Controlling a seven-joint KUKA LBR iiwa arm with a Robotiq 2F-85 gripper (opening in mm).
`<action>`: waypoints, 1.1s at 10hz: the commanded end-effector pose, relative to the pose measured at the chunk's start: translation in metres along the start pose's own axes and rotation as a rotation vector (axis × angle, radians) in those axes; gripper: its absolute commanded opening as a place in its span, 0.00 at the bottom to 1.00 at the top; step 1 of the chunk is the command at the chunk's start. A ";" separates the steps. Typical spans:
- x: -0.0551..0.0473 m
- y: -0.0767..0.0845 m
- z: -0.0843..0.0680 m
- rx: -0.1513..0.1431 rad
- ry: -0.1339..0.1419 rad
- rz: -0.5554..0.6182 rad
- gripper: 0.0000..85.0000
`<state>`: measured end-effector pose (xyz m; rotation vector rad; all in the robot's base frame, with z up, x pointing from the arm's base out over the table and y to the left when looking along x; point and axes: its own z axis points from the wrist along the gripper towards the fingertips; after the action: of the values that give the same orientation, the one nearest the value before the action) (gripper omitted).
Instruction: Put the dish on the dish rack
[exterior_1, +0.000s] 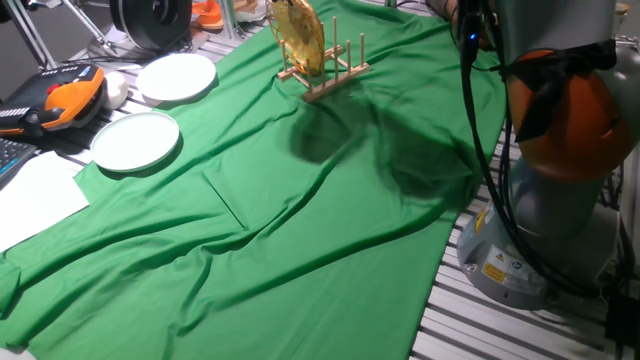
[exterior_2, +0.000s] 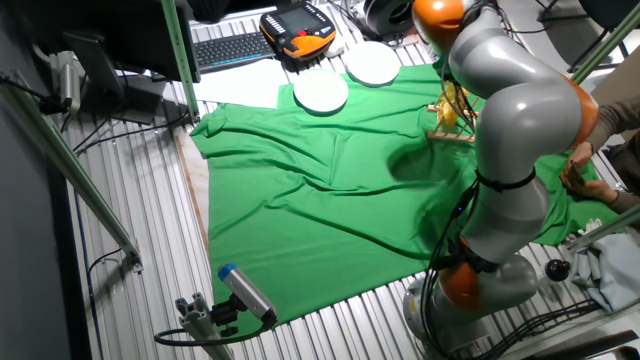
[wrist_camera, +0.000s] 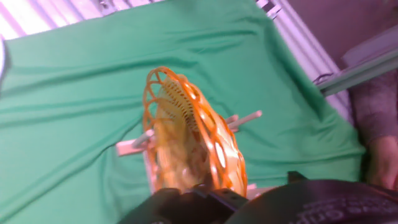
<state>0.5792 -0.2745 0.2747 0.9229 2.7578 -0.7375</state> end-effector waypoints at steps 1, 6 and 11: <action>0.001 0.000 -0.004 -0.076 0.027 0.007 1.00; 0.000 -0.005 -0.009 -0.244 0.118 -0.055 0.80; -0.005 -0.035 -0.009 -0.276 0.138 -0.325 0.00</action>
<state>0.5622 -0.2972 0.2983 0.6269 3.0525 -0.3218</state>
